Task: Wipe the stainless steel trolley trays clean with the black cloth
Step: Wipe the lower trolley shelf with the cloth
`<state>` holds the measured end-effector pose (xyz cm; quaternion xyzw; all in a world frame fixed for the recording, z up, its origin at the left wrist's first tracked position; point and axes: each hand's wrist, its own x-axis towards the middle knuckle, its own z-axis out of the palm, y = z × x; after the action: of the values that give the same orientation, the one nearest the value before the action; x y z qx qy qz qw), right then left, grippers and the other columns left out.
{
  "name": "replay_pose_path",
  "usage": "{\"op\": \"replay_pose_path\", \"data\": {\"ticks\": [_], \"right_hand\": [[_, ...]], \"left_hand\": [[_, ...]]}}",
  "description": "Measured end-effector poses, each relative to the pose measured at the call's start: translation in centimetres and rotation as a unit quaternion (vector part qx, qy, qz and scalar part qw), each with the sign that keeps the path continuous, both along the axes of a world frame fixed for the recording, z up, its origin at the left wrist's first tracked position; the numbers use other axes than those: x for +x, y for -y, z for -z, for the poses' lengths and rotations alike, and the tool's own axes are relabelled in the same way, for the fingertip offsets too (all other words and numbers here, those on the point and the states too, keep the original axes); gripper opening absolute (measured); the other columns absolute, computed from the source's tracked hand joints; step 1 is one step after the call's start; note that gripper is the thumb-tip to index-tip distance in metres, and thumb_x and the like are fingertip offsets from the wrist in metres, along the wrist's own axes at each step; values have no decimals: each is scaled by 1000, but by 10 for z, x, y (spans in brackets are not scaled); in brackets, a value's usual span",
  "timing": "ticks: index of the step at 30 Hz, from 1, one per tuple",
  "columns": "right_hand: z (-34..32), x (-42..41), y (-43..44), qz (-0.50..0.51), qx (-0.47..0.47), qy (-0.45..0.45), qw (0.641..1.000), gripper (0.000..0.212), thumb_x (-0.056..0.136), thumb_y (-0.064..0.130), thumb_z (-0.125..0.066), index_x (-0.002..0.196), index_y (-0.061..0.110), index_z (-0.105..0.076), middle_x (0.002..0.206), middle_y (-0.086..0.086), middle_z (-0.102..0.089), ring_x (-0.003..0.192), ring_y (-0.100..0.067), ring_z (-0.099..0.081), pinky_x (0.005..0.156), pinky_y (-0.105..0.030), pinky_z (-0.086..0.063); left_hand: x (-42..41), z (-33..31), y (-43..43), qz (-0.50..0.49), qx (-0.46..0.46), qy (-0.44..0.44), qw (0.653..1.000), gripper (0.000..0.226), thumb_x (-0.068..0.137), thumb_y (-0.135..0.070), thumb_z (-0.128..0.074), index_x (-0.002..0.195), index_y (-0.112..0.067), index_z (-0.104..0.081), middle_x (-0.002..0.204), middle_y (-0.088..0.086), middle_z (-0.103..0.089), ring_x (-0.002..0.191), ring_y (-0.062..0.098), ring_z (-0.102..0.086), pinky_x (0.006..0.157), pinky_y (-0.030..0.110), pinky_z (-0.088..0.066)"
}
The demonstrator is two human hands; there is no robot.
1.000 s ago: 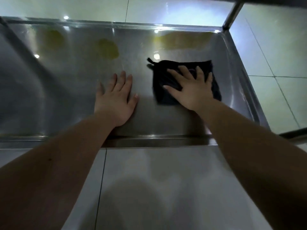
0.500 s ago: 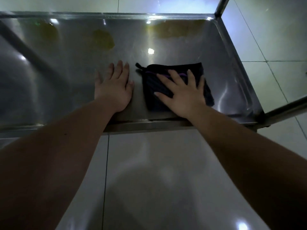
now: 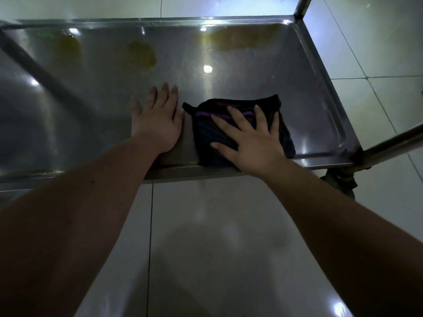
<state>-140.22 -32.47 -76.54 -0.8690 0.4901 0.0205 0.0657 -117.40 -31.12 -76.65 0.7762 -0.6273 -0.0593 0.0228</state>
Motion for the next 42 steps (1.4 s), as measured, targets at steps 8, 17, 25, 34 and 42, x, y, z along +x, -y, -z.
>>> {"op": "replay_pose_path", "data": {"ticks": [8, 17, 25, 34, 42], "right_hand": [[-2, -129, 43, 143, -13, -51, 988, 75, 70, 90, 5, 141, 66, 9, 163, 18, -2, 148, -35, 2, 115, -59, 9], [-4, -123, 44, 139, 3, -81, 987, 72, 71, 87, 4, 139, 66, 13, 163, 18, 3, 148, -34, 5, 114, -60, 12], [-11, -63, 24, 97, 34, -61, 993, 68, 67, 87, 5, 131, 68, 20, 163, 19, 7, 147, -39, 8, 114, -65, 9], [3, 174, -46, 7, 27, -26, 999, 73, 73, 87, 5, 140, 62, 17, 162, 15, 17, 142, -47, 22, 96, -73, 25], [-11, -6, 4, 137, 34, -73, 987, 66, 65, 90, 4, 125, 73, 29, 161, 23, 13, 148, -38, 9, 111, -70, 4]], "left_hand": [[-2, 1, 2, -9, 8, -3, 1000, 58, 103, -44, -17, 157, -26, -3, 165, -3, 3, 151, 21, 2, 118, 57, 2], [129, -9, -34, -40, -15, 1, 999, 52, 105, -42, -22, 155, -37, -10, 165, -3, -9, 150, 31, -5, 118, 59, -4], [158, 5, -51, -57, 26, 30, 998, 54, 97, -60, -10, 150, -51, -4, 164, -11, -3, 150, 27, -5, 112, 66, -1], [160, 4, -58, -64, 7, -12, 998, 50, 101, -53, -13, 150, -53, -5, 164, -15, -2, 151, 21, -2, 116, 62, 1], [153, 7, -59, -67, -19, -11, 997, 52, 101, -52, -15, 152, -47, -11, 164, -10, -6, 151, 24, -4, 115, 64, -2]]}}
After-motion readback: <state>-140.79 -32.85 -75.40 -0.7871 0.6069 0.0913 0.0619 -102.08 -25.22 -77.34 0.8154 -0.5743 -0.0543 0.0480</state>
